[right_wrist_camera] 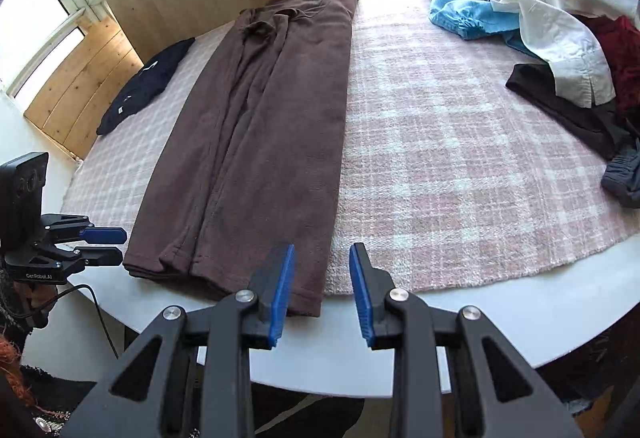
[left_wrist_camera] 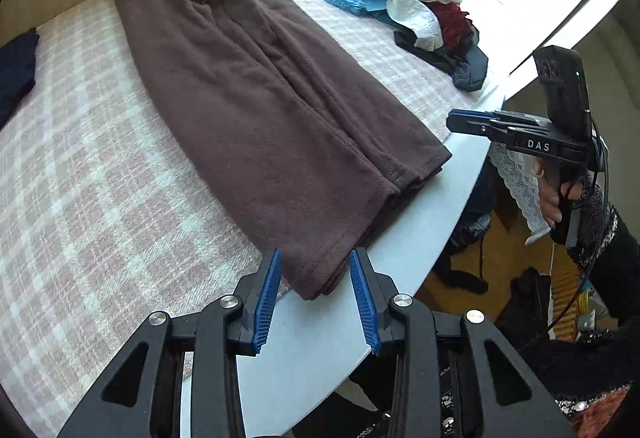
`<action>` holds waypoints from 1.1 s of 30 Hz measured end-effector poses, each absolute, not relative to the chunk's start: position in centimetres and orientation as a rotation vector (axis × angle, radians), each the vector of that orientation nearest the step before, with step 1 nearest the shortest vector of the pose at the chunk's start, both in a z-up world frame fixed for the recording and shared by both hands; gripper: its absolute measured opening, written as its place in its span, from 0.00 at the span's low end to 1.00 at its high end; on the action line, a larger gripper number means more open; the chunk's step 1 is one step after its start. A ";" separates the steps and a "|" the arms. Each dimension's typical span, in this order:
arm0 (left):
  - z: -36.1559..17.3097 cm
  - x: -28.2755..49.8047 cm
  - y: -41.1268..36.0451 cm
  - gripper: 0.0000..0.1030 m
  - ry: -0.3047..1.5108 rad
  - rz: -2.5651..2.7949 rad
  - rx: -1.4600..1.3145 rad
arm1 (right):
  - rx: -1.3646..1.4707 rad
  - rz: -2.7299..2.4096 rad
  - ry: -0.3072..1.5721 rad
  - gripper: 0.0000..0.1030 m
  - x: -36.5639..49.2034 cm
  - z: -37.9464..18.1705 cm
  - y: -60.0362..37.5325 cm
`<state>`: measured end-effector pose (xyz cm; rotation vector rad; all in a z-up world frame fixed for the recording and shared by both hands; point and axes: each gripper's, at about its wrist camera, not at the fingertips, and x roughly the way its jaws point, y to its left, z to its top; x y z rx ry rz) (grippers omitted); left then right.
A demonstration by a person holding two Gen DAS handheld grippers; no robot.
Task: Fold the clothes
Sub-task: 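Grasp the brown garment hem with both grippers, then fold the hem up over the garment toward the collar with both grippers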
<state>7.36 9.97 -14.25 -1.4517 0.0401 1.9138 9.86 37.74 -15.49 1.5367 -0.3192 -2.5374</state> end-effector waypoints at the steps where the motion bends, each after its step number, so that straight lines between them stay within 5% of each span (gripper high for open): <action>1: -14.8 7.0 9.9 0.33 0.006 1.923 -1.490 | 1.557 -2.523 -0.330 0.29 9.8 -16.1 37.8; 10: -16.5 7.4 12.2 0.41 0.071 1.908 -1.576 | 1.586 -2.413 -0.195 0.42 10.6 -17.4 35.3; 12: -16.5 7.4 12.4 0.38 0.094 1.903 -1.572 | 1.582 -2.399 -0.192 0.37 10.5 -17.4 35.2; 13: -16.5 7.4 12.5 0.28 0.106 1.901 -1.568 | 1.585 -2.388 -0.210 0.27 10.4 -17.4 35.4; 17: -15.6 7.0 11.8 0.11 0.066 1.877 -1.539 | 1.595 -2.325 -0.396 0.12 9.9 -17.1 37.3; 23: -12.9 6.0 9.5 0.10 -0.090 1.840 -1.479 | 1.403 -2.291 -0.715 0.11 9.8 -12.4 39.8; 33: -7.6 -3.9 7.8 0.10 -0.338 1.905 -1.365 | 1.172 -2.278 -0.816 0.11 -0.8 -4.9 40.7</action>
